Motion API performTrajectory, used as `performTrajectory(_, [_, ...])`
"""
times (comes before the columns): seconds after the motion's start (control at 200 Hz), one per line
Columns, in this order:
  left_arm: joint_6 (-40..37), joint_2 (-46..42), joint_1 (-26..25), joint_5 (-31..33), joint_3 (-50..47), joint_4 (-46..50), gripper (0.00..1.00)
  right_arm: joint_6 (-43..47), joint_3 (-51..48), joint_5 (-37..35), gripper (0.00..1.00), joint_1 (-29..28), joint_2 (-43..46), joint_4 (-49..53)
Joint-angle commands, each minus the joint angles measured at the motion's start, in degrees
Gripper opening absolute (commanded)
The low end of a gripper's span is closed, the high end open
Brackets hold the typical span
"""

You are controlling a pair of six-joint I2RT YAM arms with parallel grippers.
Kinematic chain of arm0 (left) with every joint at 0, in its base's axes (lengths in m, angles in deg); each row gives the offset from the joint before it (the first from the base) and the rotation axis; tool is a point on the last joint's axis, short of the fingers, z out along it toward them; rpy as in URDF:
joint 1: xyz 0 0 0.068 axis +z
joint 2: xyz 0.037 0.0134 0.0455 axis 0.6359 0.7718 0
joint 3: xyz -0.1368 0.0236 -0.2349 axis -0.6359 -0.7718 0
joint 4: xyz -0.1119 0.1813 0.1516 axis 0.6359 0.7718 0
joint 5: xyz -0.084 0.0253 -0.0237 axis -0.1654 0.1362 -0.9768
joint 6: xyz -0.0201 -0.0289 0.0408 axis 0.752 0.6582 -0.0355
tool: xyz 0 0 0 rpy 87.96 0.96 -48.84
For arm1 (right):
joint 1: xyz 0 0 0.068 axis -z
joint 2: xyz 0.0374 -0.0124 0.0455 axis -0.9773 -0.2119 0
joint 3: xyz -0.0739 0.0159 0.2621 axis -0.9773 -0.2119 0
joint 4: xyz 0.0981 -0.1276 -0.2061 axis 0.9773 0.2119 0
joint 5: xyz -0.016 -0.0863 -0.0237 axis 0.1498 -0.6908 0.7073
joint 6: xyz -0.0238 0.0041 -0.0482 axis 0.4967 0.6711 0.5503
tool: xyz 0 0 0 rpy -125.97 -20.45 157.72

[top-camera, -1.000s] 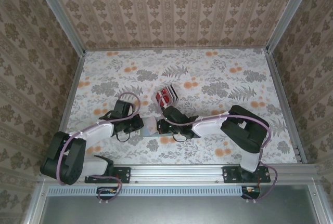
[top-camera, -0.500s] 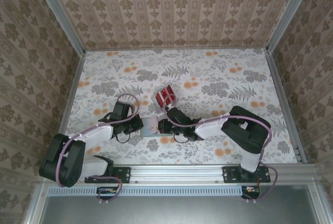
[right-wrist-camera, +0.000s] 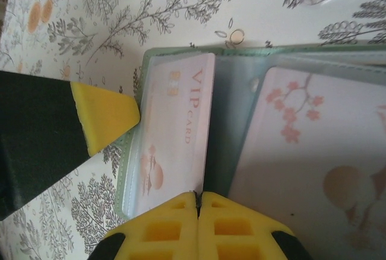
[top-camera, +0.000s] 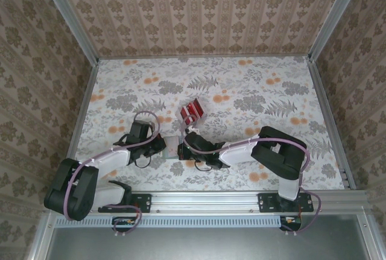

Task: Put the credit cards into the card holder
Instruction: Insert the credit card into the card slot, then rotate the card holder at the bottom-center of the table.

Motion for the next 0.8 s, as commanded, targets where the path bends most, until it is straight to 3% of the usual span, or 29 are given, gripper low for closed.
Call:
performTrajectory(0.0, [0.95, 1.24, -0.79, 0.71, -2.89, 5.5, 0.0, 1.81, 3.33, 0.1, 0.0, -1.35, -2.45, 6.95])
performTrajectory(0.145, [0.95, 0.45, -0.92, 1.09, -2.93, 5.99, 0.0, 2.95, 4.12, 0.45, 0.01, -1.87, -2.27, 8.34])
performTrajectory(0.305, [0.61, -1.25, -0.89, 0.7, -1.24, 8.99, 0.0, 4.43, 2.61, -1.99, 0.09, -2.0, 1.96, 10.52])
performTrajectory(0.41, [-0.01, -4.76, -0.88, 1.44, 1.34, 13.14, 0.0, 5.79, 0.5, -5.19, 0.19, -1.91, 7.27, 13.04])
performTrajectory(0.545, [-2.6, -8.13, -0.49, 4.2, 6.04, 19.18, 0.23, 7.99, -1.83, -7.14, 0.29, -1.33, 13.53, 16.61])
performTrajectory(0.67, [-5.79, -5.71, 0.51, 4.99, 10.88, 20.42, 0.25, 8.45, -4.97, -4.85, 0.29, 0.2, 16.98, 18.72])
performTrajectory(0.795, [-8.87, 2.49, 1.1, 3.73, 16.48, 18.68, 0.25, 8.12, -7.68, -1.23, 0.25, 1.86, 17.02, 18.4])
